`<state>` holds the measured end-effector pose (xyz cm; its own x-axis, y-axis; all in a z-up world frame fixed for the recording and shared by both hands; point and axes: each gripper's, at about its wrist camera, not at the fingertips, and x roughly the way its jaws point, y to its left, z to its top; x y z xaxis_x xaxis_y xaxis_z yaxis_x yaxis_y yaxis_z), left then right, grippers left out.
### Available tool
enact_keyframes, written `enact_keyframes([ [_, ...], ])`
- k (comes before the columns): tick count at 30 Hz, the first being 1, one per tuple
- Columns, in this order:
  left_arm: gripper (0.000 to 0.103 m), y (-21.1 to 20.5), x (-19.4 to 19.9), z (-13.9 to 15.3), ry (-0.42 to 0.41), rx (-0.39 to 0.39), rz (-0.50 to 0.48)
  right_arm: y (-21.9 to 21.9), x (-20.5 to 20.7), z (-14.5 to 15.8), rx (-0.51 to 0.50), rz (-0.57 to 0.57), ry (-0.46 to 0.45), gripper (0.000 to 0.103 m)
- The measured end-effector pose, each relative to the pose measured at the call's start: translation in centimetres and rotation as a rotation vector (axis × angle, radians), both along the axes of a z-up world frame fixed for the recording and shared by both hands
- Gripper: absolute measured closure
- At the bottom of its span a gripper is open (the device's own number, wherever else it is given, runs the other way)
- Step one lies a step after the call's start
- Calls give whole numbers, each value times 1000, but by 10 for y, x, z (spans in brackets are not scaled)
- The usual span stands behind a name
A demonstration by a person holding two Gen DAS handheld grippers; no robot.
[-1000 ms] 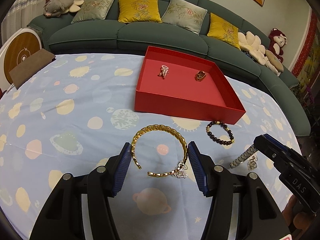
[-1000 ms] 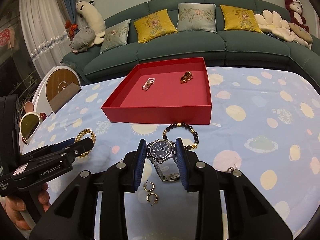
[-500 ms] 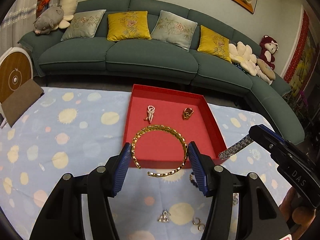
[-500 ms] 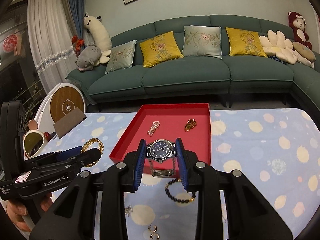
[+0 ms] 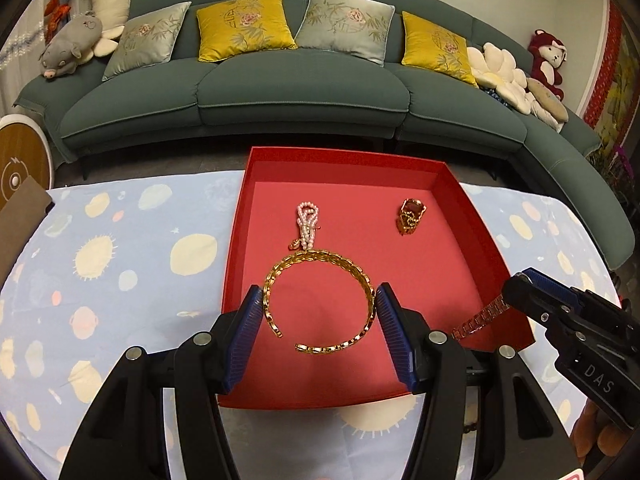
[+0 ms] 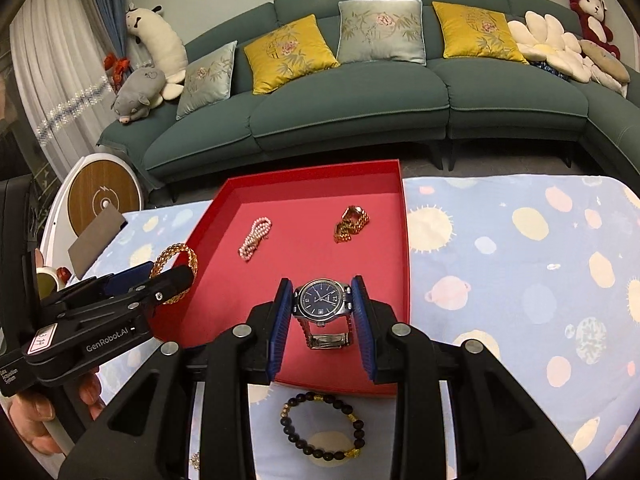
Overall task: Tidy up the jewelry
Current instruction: 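Lower both held pieces into the red box and open both grippers, then withdraw both grippers and move them toward the remaining silver jewelry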
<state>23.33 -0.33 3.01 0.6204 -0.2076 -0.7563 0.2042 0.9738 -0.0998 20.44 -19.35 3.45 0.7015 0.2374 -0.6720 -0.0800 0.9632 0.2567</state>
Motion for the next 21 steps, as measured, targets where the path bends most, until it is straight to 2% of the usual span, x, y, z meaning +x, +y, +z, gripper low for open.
enact_keyframes([
  [11, 47, 1, 7, -21, 44, 21, 12, 5, 5, -26, -37, 11, 61, 74],
  [15, 42, 3, 8, -23, 44, 32, 28, 4, 3, -24, -39, 1, 41, 72],
  [16, 37, 4, 8, -21, 38, 39, 38, 4, 4, -22, -39, 2, 35, 72],
  [18, 36, 8, 6, -12, 8, 37, 58, 3, 2, -17, -45, -5, 22, 72],
  [21, 36, 19, -3, 18, -66, 6, 94, -2, -7, 5, -52, -14, -35, 72],
])
